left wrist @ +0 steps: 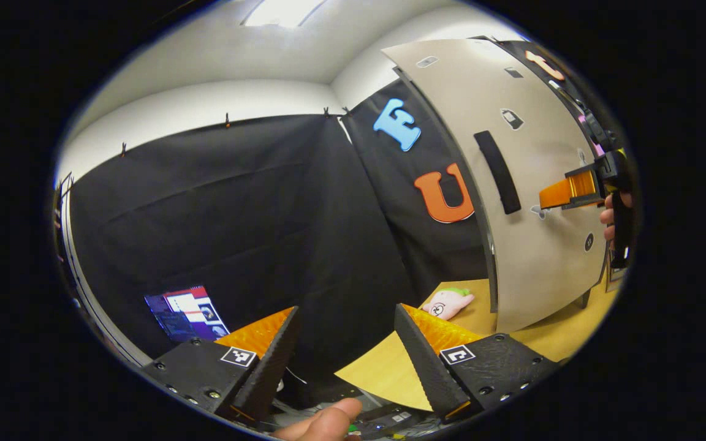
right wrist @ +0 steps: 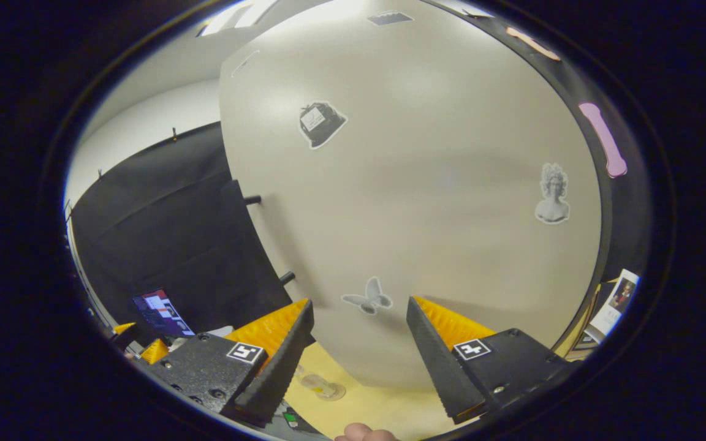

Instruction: Open the cabinet door with the right hand, grasp the bottle in the cabinet with the left hand and place it on the coaster, then close the cabinet door with the right hand.

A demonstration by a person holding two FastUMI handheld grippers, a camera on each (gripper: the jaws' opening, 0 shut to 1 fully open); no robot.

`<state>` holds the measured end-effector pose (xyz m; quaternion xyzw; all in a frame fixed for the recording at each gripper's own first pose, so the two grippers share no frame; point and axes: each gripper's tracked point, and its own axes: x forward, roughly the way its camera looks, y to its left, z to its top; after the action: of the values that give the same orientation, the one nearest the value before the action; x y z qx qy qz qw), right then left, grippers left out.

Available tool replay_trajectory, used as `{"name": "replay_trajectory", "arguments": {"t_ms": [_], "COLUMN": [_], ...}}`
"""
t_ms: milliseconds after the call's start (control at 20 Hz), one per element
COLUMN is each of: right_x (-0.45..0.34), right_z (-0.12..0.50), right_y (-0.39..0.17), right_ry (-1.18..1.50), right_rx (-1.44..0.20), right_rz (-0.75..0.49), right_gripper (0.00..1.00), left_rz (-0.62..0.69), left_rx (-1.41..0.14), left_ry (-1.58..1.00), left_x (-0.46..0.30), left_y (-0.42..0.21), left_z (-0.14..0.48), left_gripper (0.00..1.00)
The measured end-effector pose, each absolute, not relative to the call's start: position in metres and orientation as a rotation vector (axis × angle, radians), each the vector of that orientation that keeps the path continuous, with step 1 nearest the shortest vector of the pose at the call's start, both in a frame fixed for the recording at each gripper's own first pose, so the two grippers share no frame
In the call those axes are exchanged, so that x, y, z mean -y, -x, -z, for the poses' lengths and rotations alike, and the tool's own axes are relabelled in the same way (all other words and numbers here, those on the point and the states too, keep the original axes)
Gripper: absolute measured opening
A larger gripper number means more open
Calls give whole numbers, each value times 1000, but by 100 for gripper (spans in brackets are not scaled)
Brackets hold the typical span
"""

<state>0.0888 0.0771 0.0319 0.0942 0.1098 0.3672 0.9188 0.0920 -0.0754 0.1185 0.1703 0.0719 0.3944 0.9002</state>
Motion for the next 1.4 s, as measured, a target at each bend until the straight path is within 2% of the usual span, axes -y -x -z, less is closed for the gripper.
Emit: {"name": "replay_trajectory", "arguments": {"t_ms": [250,350,550,750,950,1100,1150,1200,1250,1300,1400], "right_x": [-50,-29,24,68,85,91,96,100,103,103,97], "right_z": [-17,-22,-21,-16,-3,-12,-10,-8,-7,-7,-6], "right_y": [-78,-78,-64,-43,-17,-1,0,1,5,8,15], "right_ry": [-204,-202,-178,-37,44,14,41,79,106,113,96], "right_rx": [-261,-232,-190,-104,-105,-29,-22,-25,-25,-21,-25], "right_rz": [-738,-691,-530,-297,-157,-95,-63,-34,-19,-18,-51], "right_gripper": [98,98,98,98,99,95,99,100,95,100,99], "left_rz": [-703,-633,-502,-341,-185,-79,-66,-96,-137,-110,-15], "left_rx": [-92,-79,-33,-11,61,65,59,59,56,46,31], "left_ry": [-382,-377,-317,-197,-112,-46,-19,-27,-49,-22,83], "left_x": [107,122,147,181,226,258,265,263,259,266,286], "left_y": [-130,-149,-194,-236,-266,-285,-290,-295,-298,-299,-298], "left_z": [-128,-129,-132,-135,-156,-163,-163,-162,-162,-160,-157], "left_gripper": [93,96,96,96,96,96,96,96,96,96,95]}}
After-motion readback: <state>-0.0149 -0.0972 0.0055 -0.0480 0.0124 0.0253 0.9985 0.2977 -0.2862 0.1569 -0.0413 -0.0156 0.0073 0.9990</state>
